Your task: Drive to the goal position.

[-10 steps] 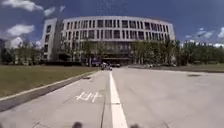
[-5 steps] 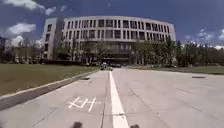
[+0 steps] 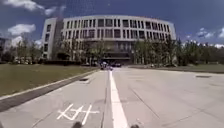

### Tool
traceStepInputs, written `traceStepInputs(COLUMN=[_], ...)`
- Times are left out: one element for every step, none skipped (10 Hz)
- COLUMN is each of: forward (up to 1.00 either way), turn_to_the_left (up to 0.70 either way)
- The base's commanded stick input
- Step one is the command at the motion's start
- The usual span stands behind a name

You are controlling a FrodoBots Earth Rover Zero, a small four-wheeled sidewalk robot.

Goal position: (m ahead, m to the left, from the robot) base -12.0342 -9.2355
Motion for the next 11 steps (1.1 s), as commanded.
traceStepInputs(forward=[0.7, 0.7, 0.7, 0.7, 0.7, 0.7, 0.7, 0.7, 0.7, 0.7, 0.7], turn_to_the_left=[0.03, 0.03, 0.03, 0.02, 0.02, 0.02, 0.02, 0.02, 0.02, 0.02, 0.02])
